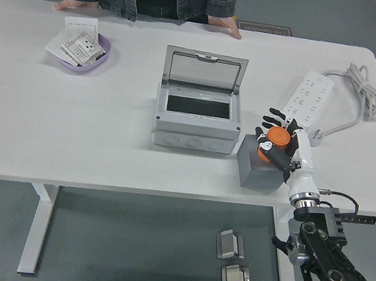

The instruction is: Pick up the cylinder from the cube,place it in the box,flap close box

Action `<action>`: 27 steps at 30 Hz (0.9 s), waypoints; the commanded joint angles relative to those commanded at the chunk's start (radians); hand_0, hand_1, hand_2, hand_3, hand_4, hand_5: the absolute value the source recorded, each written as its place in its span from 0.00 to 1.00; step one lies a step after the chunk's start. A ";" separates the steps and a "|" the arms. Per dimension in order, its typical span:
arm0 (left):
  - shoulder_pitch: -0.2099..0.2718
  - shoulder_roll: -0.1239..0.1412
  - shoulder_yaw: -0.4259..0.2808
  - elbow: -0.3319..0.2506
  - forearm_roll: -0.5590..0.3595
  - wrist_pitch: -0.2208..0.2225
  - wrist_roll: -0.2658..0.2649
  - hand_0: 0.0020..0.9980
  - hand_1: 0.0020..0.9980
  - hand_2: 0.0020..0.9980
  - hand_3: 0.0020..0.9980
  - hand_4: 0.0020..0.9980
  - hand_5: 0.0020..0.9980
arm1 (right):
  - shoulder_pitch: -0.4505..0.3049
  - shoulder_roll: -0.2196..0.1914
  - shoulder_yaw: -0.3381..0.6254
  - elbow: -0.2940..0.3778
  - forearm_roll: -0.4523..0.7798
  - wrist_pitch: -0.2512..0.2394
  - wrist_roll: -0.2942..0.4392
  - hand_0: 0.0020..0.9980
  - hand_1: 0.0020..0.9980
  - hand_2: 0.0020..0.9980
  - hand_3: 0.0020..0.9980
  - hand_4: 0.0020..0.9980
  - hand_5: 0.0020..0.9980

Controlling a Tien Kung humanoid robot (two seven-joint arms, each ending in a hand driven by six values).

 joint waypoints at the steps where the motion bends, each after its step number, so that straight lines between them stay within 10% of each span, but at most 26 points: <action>1: 0.000 0.000 0.001 0.000 0.000 0.000 0.000 0.63 0.63 0.59 0.59 0.65 0.19 | -0.001 0.001 -0.001 -0.002 0.007 0.000 0.000 0.53 0.67 0.65 0.68 0.67 0.00; 11: -0.008 0.004 0.002 0.000 -0.006 0.000 -0.006 0.63 0.63 0.59 0.59 0.65 0.19 | -0.002 0.004 -0.014 -0.011 0.023 -0.002 -0.011 0.53 0.66 0.62 0.64 0.66 0.00; 12: -0.009 0.005 0.002 0.000 -0.006 0.000 -0.006 0.63 0.64 0.59 0.59 0.65 0.19 | -0.002 0.004 -0.015 -0.011 0.024 -0.002 -0.013 0.53 0.65 0.59 0.61 0.48 0.00; 23: -0.001 0.011 0.005 0.000 -0.020 0.002 -0.005 0.63 0.64 0.59 0.59 0.65 0.19 | -0.003 0.000 -0.035 -0.010 0.008 -0.011 -0.053 0.53 0.63 0.54 0.54 0.31 0.00; 24: 0.000 0.012 0.005 0.000 -0.021 0.003 -0.005 0.63 0.63 0.59 0.59 0.65 0.19 | -0.004 0.000 -0.036 -0.009 0.005 -0.012 -0.057 0.53 0.56 0.47 0.44 0.00 0.00; 27: 0.002 0.013 0.003 0.000 -0.021 0.004 -0.003 0.63 0.63 0.59 0.59 0.65 0.19 | -0.003 -0.001 -0.039 -0.008 -0.001 -0.014 -0.063 0.53 0.56 0.47 0.44 0.00 0.00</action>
